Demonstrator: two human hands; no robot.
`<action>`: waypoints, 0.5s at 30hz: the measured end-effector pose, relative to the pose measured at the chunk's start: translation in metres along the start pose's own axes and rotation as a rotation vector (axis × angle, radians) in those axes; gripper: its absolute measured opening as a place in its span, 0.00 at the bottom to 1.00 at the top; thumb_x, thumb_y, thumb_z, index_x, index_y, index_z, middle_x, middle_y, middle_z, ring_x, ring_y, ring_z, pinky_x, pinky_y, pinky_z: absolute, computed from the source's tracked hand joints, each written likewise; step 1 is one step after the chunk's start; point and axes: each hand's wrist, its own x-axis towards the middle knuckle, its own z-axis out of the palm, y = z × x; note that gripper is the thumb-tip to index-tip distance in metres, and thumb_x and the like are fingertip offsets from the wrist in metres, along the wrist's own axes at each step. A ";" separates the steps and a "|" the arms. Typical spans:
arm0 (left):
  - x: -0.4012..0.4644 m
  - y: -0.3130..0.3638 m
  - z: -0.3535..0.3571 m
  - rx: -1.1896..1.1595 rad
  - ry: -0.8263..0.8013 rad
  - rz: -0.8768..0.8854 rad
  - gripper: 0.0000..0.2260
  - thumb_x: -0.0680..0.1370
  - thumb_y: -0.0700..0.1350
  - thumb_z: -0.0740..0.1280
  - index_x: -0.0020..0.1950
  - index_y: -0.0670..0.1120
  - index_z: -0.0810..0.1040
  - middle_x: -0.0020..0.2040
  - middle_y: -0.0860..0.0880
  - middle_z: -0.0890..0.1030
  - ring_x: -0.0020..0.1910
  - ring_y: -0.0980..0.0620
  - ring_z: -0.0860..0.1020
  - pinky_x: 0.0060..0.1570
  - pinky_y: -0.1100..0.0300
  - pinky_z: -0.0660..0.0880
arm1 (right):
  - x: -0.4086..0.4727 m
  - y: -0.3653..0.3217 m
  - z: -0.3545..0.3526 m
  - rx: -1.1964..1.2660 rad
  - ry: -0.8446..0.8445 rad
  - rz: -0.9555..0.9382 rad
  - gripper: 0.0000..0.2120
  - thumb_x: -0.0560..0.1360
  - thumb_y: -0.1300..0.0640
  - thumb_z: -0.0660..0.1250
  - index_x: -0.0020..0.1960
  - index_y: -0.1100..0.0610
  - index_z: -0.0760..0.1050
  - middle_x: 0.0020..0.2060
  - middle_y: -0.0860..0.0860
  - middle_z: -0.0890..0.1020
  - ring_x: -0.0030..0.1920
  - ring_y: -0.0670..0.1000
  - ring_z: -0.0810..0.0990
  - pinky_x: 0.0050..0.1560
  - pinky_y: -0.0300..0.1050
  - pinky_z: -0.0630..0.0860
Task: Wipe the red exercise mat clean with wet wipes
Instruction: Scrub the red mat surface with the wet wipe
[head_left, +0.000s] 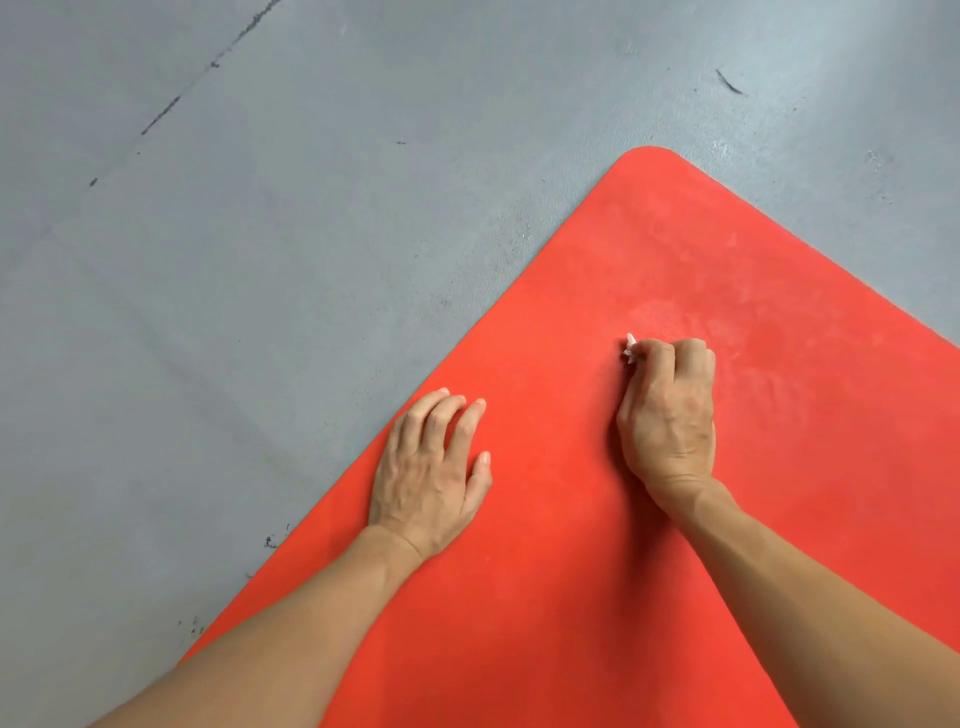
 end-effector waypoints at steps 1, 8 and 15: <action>-0.001 -0.001 0.003 0.006 0.006 0.009 0.24 0.78 0.52 0.65 0.73 0.44 0.75 0.67 0.42 0.76 0.70 0.40 0.73 0.69 0.42 0.72 | 0.000 0.000 -0.001 -0.003 0.006 -0.008 0.06 0.83 0.62 0.60 0.56 0.62 0.75 0.48 0.60 0.72 0.48 0.60 0.70 0.44 0.59 0.74; 0.000 -0.001 0.005 0.004 0.005 0.000 0.25 0.77 0.52 0.66 0.73 0.44 0.76 0.67 0.43 0.75 0.71 0.41 0.72 0.69 0.42 0.72 | 0.002 0.000 0.001 -0.019 0.022 -0.013 0.05 0.83 0.63 0.62 0.56 0.62 0.75 0.48 0.61 0.72 0.48 0.61 0.70 0.46 0.59 0.72; -0.004 -0.004 0.006 0.032 0.010 0.006 0.26 0.78 0.53 0.65 0.74 0.44 0.76 0.66 0.43 0.76 0.71 0.40 0.72 0.69 0.42 0.72 | -0.001 -0.009 -0.002 0.008 0.054 0.024 0.06 0.83 0.65 0.62 0.55 0.64 0.77 0.44 0.60 0.73 0.45 0.61 0.70 0.47 0.62 0.72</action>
